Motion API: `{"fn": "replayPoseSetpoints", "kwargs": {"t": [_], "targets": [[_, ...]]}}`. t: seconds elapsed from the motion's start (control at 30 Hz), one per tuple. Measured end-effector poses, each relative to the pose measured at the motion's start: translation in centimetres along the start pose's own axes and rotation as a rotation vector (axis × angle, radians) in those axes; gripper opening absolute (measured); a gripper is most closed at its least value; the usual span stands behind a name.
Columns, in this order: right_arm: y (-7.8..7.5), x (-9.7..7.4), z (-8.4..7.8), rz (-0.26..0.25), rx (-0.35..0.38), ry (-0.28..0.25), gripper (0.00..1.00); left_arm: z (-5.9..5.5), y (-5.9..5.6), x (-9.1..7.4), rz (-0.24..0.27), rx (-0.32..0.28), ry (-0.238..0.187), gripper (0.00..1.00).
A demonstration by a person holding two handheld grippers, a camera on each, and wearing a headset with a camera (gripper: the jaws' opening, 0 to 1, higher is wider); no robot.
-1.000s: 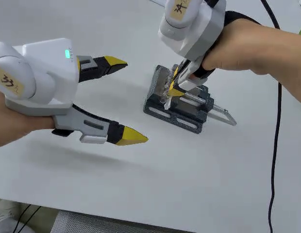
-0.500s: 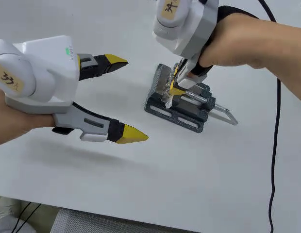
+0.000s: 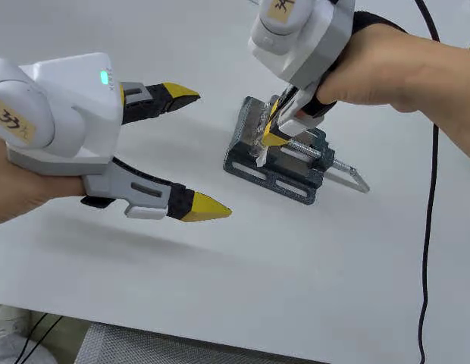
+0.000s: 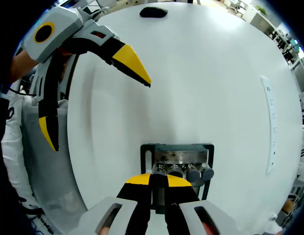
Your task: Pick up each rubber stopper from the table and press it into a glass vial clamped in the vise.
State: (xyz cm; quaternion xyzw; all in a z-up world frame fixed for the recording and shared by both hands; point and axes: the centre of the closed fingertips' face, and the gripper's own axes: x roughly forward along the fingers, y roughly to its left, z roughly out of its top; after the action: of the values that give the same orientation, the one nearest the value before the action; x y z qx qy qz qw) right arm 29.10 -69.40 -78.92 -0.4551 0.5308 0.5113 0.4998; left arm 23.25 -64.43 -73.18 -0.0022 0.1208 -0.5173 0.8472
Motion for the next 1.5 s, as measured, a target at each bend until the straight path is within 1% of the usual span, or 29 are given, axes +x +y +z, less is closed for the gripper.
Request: {"fn": "replayPoseSetpoints", "kwargs": {"t": [0.17, 0.23, 0.37, 0.7, 0.87, 0.93, 1.07, 1.17, 1.23, 1.3, 1.33, 1.5], "targets": [[0.2, 0.0, 0.1, -0.005, -0.01, 0.013, 0.04, 0.0, 0.0, 0.1, -0.005, 0.0, -0.001, 0.89], [0.0, 0.0, -0.1, -0.009, -0.02, 0.02, 0.04, -0.1, 0.0, 0.1, -0.006, 0.0, 0.002, 0.89], [0.1, -0.1, 0.0, -0.009, -0.017, 0.021, 0.04, -0.2, 0.0, 0.1, -0.006, 0.001, 0.005, 0.9], [0.3, 0.0, 0.1, 0.003, -0.01, 0.021, 0.03, -1.2, 0.5, -0.1, -0.004, 0.002, 0.035, 0.92], [0.6, -0.1, 0.2, -0.008, -0.024, 0.03, 0.03, -1.8, 0.6, -0.1, -0.005, -0.003, 0.048, 0.91], [0.4, -0.2, 0.1, -0.011, -0.024, 0.029, 0.03, -1.7, 0.5, -0.1, -0.009, 0.001, 0.05, 0.91], [0.3, -0.4, -0.1, -0.003, -0.044, 0.005, 0.05, -1.4, 0.4, -0.2, -0.01, 0.007, 0.051, 0.91], [0.6, -0.6, -0.3, -0.005, -0.027, -0.038, 0.06, -1.2, 0.4, -0.5, -0.005, 0.005, 0.045, 0.91], [0.3, -0.5, -0.3, -0.005, -0.017, -0.063, 0.06, -1.3, 0.5, -0.6, -0.003, 0.005, 0.047, 0.91], [0.6, -0.8, -0.3, -0.004, -0.003, -0.077, 0.06, -1.3, 0.5, -0.6, -0.002, 0.003, 0.047, 0.9], [0.2, -0.5, -0.1, -0.003, 0.003, -0.085, 0.06, -1.3, 0.5, -0.6, 0.0, 0.002, 0.047, 0.9], [0.2, -0.5, -0.1, -0.009, 0.016, -0.111, 0.07, -1.3, 0.4, -0.5, -0.003, 0.0, 0.046, 0.89]]}}
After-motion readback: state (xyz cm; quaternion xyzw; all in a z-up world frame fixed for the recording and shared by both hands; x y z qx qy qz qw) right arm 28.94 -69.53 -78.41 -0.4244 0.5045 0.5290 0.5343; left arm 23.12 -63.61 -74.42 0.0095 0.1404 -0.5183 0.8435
